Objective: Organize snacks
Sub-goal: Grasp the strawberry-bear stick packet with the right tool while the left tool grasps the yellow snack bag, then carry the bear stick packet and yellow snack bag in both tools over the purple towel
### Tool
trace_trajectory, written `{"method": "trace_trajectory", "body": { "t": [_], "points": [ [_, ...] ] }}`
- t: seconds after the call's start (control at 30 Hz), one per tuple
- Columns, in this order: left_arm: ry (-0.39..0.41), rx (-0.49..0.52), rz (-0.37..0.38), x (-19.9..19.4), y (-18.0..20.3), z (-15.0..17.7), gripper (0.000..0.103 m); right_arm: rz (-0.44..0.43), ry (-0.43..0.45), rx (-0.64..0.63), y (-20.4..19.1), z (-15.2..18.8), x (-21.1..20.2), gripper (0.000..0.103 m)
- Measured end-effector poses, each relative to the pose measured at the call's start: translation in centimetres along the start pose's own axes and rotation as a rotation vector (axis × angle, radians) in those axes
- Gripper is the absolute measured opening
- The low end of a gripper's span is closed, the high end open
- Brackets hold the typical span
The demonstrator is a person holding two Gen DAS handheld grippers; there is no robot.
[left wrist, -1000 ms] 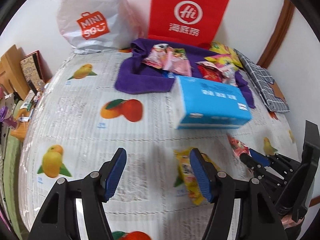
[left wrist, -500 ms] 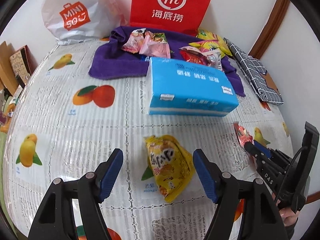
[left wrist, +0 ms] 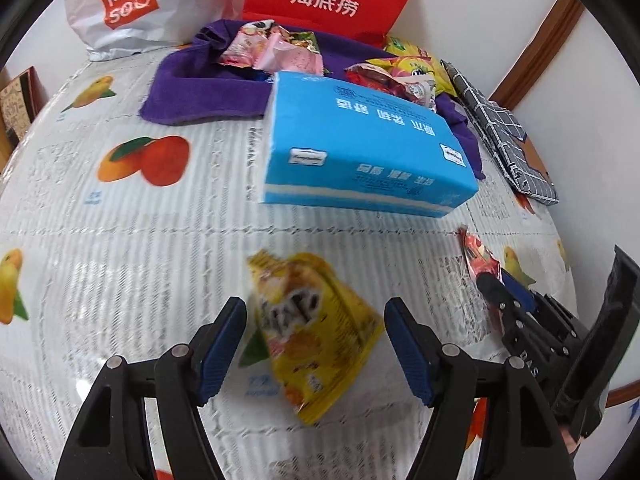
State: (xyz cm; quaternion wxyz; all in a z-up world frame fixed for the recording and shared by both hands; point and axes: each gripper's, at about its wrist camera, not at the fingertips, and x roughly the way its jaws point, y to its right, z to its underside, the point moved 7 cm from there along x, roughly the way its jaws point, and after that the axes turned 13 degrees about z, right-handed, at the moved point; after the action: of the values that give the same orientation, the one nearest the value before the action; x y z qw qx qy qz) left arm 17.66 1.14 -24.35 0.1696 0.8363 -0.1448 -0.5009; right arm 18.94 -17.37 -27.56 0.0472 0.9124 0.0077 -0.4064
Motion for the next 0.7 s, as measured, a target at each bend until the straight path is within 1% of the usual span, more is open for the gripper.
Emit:
{"method": "trace_trajectory", "body": {
  "t": [0.07,0.1,0.17,0.2,0.3,0.37,0.47,0.5,0.63,0.7],
  "points": [
    [-0.006,0.013,-0.015,0.7,0.2,0.0,0.058,-0.007,-0.001,0.004,0.1,0.0,0.0,0.022],
    [-0.001,0.024,-0.021,0.9,0.3,-0.1,0.057,-0.009,-0.001,0.005,0.1,0.0,0.0,0.022],
    [0.016,0.066,-0.033,0.8,0.8,0.0,0.05,-0.009,-0.001,0.005,0.0,0.0,0.0,0.022],
    [0.024,0.102,-0.031,0.7,1.2,0.1,0.05,-0.009,-0.001,0.006,0.0,0.0,0.0,0.022],
    [0.04,0.139,-0.034,0.6,1.4,0.4,0.05,-0.014,-0.002,0.01,0.1,0.0,0.0,0.022],
    [0.047,0.131,-0.026,0.8,1.2,0.4,0.052,-0.008,-0.001,0.005,0.0,0.0,0.0,0.022],
    [0.071,0.112,-0.012,0.8,1.0,0.4,0.052,0.002,0.0,-0.005,-0.2,0.0,0.0,0.023],
    [0.075,0.113,-0.012,0.8,0.9,0.3,0.052,-0.001,0.0,-0.004,-0.2,0.0,0.0,0.025],
    [0.085,0.151,-0.019,1.1,1.2,0.3,0.05,-0.038,-0.003,0.019,0.1,0.0,0.1,0.026],
    [0.088,0.142,-0.013,1.0,1.1,0.2,0.048,-0.065,-0.004,0.027,0.1,0.0,0.0,0.033]
  ]
}}
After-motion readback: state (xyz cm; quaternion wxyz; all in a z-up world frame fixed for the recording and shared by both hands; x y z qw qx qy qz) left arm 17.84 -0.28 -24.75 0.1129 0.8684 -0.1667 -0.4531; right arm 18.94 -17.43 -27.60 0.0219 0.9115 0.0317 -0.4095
